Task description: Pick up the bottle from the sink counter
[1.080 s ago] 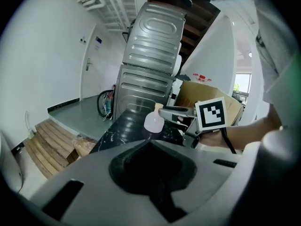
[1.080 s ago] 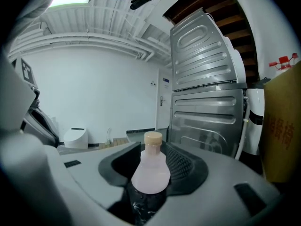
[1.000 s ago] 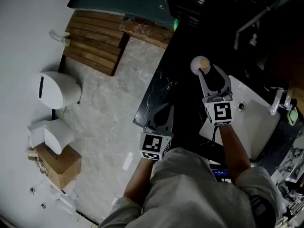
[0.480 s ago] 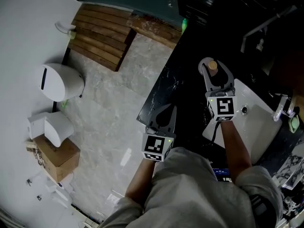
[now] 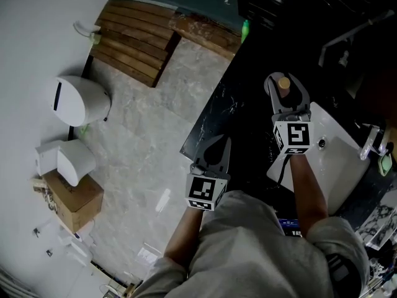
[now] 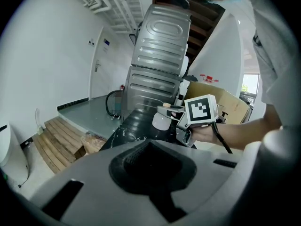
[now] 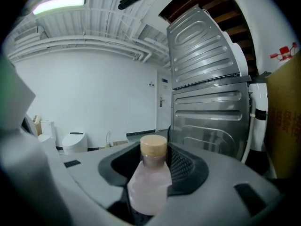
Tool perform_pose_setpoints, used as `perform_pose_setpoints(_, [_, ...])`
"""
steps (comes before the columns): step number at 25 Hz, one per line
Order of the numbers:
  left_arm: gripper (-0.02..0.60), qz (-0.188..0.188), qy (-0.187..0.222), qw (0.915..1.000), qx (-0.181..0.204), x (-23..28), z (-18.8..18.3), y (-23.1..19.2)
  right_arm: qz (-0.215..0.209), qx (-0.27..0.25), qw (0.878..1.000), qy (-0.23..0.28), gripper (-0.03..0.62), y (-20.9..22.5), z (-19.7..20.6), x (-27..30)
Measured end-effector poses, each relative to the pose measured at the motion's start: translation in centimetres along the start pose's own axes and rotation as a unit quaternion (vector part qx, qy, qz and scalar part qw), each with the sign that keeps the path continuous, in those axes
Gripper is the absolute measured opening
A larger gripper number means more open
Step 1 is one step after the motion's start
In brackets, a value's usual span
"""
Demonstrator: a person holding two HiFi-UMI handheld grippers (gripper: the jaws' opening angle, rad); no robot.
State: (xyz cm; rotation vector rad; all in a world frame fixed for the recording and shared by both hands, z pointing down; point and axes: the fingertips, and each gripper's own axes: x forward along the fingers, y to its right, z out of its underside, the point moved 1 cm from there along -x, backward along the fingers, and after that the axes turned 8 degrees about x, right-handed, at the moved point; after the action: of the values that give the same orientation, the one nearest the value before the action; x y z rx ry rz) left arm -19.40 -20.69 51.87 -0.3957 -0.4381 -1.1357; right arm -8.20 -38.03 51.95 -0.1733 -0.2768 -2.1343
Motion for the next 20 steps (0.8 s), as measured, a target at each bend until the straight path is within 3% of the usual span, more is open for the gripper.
perform_pose_setpoints(20, [0.012, -0.005, 0.004, 1.0, -0.001, -0.84, 0.39, 0.0, 0.002, 0.002, 0.999, -0.038, 0.161, 0.23, 0.11, 0.74])
